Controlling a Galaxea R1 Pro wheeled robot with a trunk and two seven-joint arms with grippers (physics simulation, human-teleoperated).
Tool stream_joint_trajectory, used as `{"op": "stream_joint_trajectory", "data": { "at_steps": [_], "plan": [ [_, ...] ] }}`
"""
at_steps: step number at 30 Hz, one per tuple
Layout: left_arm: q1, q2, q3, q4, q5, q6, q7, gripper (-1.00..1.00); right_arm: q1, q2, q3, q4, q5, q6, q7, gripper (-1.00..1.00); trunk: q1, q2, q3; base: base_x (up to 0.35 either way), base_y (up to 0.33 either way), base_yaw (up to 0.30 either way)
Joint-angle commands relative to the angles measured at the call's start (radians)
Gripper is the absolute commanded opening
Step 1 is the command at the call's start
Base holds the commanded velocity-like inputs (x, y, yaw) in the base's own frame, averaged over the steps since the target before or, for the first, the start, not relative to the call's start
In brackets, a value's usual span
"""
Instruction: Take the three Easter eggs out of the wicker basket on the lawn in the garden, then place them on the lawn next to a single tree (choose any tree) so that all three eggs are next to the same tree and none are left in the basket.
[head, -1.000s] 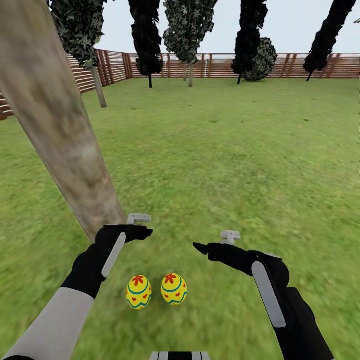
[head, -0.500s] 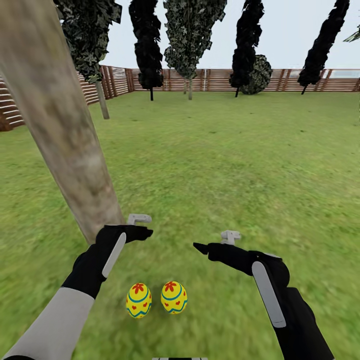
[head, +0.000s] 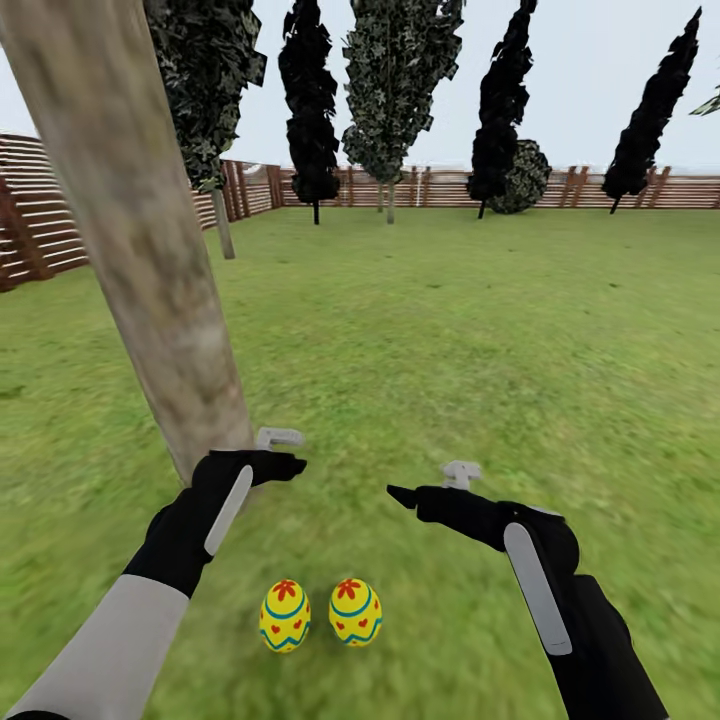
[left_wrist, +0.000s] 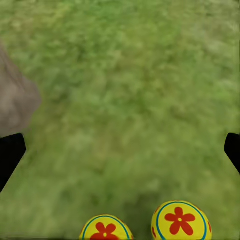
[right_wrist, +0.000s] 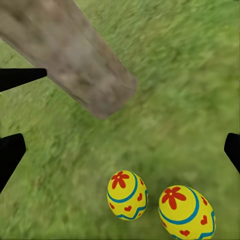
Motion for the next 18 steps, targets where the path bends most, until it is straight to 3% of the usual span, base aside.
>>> {"op": "stream_joint_trajectory", "data": {
  "at_steps": [1, 9, 12, 18],
  "plan": [
    [0.0, 0.001, -0.002, -0.001, 0.005, 0.004, 0.004, 1.0, 0.0, 0.0, -0.001, 0.0, 0.007, 0.004, 0.007, 1.0, -0.001, 0.0, 0.003, 0.0, 0.0, 0.249],
    [-0.001, 0.0, -0.002, 0.001, 0.006, 0.011, 0.004, 1.0, 0.0, 0.0, -0.001, 0.002, 0.007, 0.004, 0.006, 1.0, -0.004, 0.002, 0.034, 0.0, 0.0, 0.275],
    [-0.001, -0.001, -0.001, 0.002, 0.007, 0.041, 0.005, 1.0, 0.0, 0.0, -0.002, 0.002, 0.006, 0.004, 0.006, 1.0, -0.006, 0.003, 0.046, 0.0, 0.0, 0.285],
    [-0.001, -0.002, 0.001, 0.011, 0.007, 0.167, 0.005, 1.0, -0.001, 0.0, -0.002, 0.002, 0.007, 0.005, 0.005, 1.0, -0.008, 0.004, 0.069, 0.0, 0.0, 0.286]
  ]
}}
